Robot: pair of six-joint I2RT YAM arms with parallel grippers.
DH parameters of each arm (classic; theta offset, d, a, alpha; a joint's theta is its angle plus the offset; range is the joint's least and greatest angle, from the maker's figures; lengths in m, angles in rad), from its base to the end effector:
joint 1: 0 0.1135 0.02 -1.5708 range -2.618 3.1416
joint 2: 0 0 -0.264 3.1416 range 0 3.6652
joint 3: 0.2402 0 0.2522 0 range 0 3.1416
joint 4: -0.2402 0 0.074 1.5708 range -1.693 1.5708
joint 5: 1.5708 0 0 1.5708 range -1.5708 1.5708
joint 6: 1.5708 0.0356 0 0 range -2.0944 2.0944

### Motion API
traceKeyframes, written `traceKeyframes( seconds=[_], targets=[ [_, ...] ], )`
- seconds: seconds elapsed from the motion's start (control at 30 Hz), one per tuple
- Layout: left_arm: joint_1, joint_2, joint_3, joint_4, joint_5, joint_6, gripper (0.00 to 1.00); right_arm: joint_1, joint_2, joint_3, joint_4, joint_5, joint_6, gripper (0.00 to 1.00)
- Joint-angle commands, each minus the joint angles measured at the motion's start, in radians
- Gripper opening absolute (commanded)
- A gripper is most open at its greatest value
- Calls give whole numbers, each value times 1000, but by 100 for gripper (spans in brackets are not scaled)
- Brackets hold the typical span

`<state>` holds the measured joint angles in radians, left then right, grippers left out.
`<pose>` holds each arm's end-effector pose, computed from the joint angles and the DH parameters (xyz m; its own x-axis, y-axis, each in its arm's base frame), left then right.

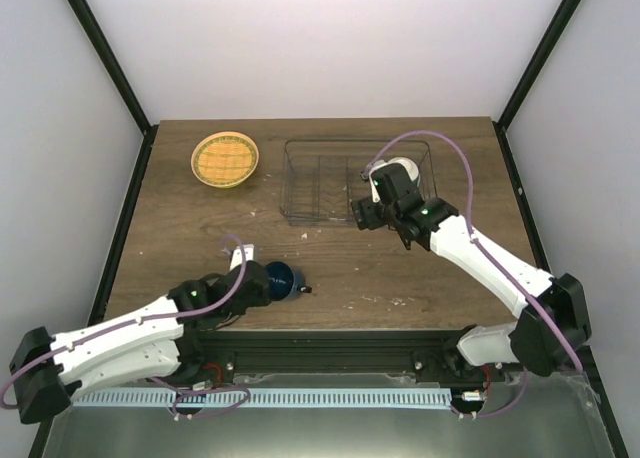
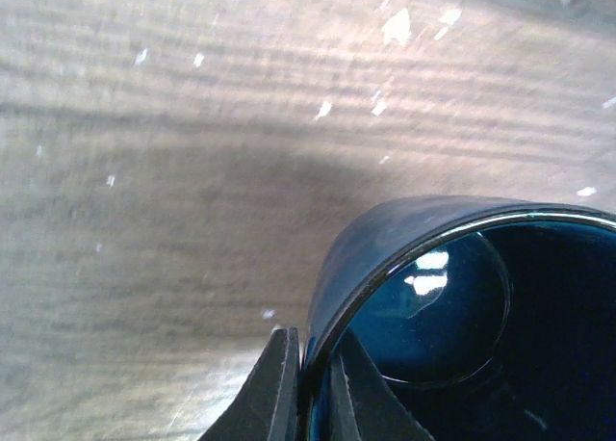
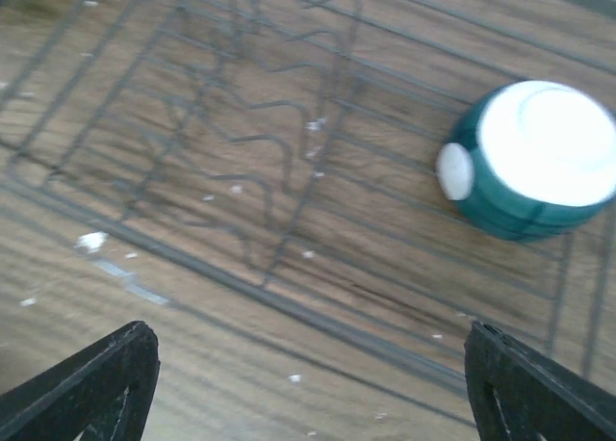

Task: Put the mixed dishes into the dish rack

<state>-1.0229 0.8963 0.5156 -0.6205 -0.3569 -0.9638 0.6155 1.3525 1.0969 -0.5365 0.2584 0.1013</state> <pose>0.0954 -0.1324 0.1940 -0.8266 -0.1229 -0.5493 0.0400 0.9606 -0.2751 0.2430 0.1607 0.2902 -0.6199 -0.3186 -0.7171 -0.3508 0.9300 -0.1099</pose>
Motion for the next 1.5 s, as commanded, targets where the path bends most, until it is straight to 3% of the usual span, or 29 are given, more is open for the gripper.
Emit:
traceKeyframes(
  seconds=[0.0, 0.13, 0.3, 0.6, 0.83, 1.17, 1.47],
  targets=[
    [0, -131, 14, 209, -108, 156, 0, -2, -70, -25, 109, -286, 46, 88],
    [3, -195, 29, 343, -233, 304, 0, -3, -75, -53, 197, -529, 93, 88],
    [52, -157, 37, 563, -361, 536, 0, -26, -68, -68, 309, -754, 160, 88],
    [275, -4, 29, 1049, -279, 763, 0, -167, -18, -93, 498, -1074, 278, 86],
    [314, 67, -130, 1551, -100, 834, 0, -239, 104, -96, 683, -1338, 416, 87],
    [313, 71, -313, 1836, 0, 849, 0, -240, 195, -115, 888, -1497, 581, 86],
    [314, 185, -285, 1937, 52, 852, 0, -215, 227, -117, 890, -1499, 583, 80]
  ],
)
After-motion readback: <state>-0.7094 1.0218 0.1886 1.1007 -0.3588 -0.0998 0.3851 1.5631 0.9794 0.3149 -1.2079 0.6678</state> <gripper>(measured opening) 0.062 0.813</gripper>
